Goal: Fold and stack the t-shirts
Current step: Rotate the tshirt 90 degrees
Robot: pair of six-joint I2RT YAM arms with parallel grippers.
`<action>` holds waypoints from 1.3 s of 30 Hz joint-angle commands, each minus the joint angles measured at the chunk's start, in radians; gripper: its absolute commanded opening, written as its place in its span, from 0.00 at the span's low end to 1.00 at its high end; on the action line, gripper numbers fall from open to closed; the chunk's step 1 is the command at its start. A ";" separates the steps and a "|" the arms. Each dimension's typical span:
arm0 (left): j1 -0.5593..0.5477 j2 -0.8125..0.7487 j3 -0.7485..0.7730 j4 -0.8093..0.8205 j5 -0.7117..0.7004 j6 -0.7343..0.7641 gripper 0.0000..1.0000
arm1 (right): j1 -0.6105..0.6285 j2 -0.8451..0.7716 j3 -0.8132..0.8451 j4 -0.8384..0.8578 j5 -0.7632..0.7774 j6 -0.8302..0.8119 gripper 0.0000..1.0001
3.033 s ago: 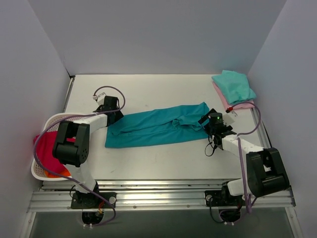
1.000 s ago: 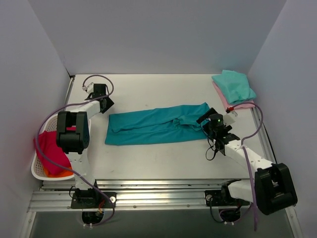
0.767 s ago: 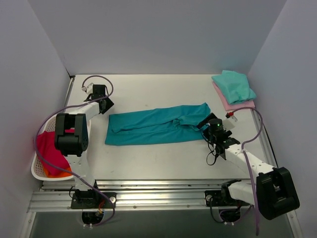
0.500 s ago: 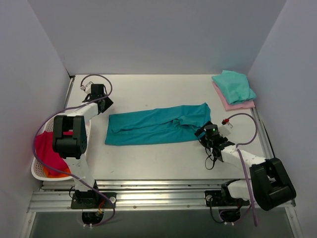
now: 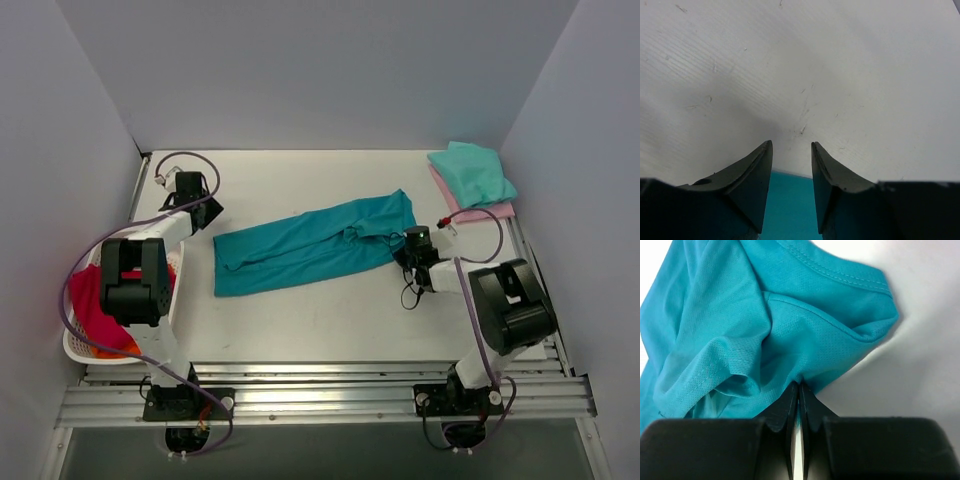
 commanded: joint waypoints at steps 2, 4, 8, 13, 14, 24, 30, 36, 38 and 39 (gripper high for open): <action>0.012 -0.071 -0.010 0.054 0.023 -0.003 0.46 | -0.028 0.131 0.148 0.035 0.001 -0.007 0.00; 0.013 -0.075 -0.012 0.058 0.027 -0.002 0.45 | -0.033 0.223 0.281 0.012 0.020 -0.018 0.00; 0.024 -0.075 -0.015 0.059 0.034 -0.002 0.45 | -0.037 0.474 0.590 -0.067 0.018 -0.067 0.00; 0.031 -0.070 -0.022 0.073 0.048 -0.005 0.45 | -0.045 0.721 0.969 0.059 -0.115 -0.132 0.00; 0.031 -0.070 -0.027 0.073 0.051 -0.005 0.45 | -0.047 0.775 1.001 0.101 -0.185 -0.132 0.01; 0.062 -0.093 -0.044 0.087 0.063 -0.008 0.44 | -0.027 0.523 0.945 0.166 -0.117 -0.314 1.00; 0.061 -0.107 -0.058 0.124 0.065 -0.014 0.44 | 0.077 0.203 0.582 0.072 -0.023 -0.184 1.00; 0.062 -0.099 -0.058 0.125 0.083 -0.019 0.43 | 0.342 0.126 0.344 0.099 0.032 -0.014 0.97; 0.062 -0.101 -0.061 0.127 0.089 -0.022 0.43 | 0.404 0.158 0.340 0.086 0.002 0.018 0.97; 0.062 -0.102 -0.061 0.125 0.089 -0.022 0.43 | 0.435 0.169 0.337 0.084 -0.006 0.032 0.97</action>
